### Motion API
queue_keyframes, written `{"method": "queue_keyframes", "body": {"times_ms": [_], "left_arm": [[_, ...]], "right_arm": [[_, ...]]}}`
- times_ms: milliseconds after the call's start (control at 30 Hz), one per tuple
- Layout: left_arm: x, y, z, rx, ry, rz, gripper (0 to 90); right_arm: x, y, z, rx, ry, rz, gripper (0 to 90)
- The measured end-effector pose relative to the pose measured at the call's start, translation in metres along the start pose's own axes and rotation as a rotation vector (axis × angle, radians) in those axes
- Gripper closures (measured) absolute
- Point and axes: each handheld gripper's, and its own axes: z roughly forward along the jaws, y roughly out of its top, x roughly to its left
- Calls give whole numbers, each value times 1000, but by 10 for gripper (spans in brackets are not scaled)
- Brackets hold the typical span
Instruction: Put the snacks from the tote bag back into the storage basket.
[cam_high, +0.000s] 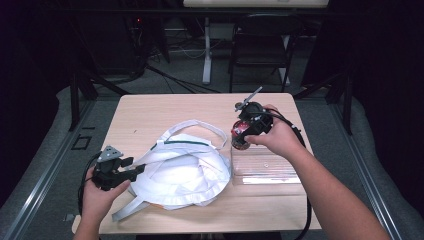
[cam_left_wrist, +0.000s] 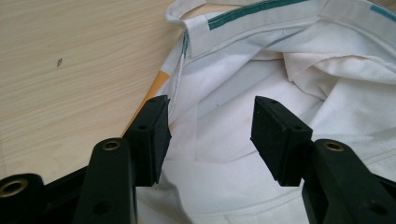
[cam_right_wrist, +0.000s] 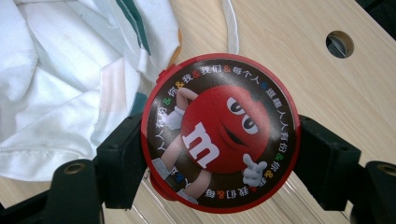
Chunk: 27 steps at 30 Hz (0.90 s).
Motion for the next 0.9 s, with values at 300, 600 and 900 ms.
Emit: {"method": "queue_keyframes", "body": {"times_ms": [300, 600, 900], "left_arm": [[-1, 1, -2, -3, 5, 7, 472], [-1, 1, -2, -4, 11, 5, 471], [0, 0, -2, 1, 11, 6, 472]], "right_arm": [[-7, -6, 1, 18, -15, -1, 254], [-17, -16, 6, 30, -29, 12, 254], [-25, -27, 17, 51, -32, 16, 254]]}}
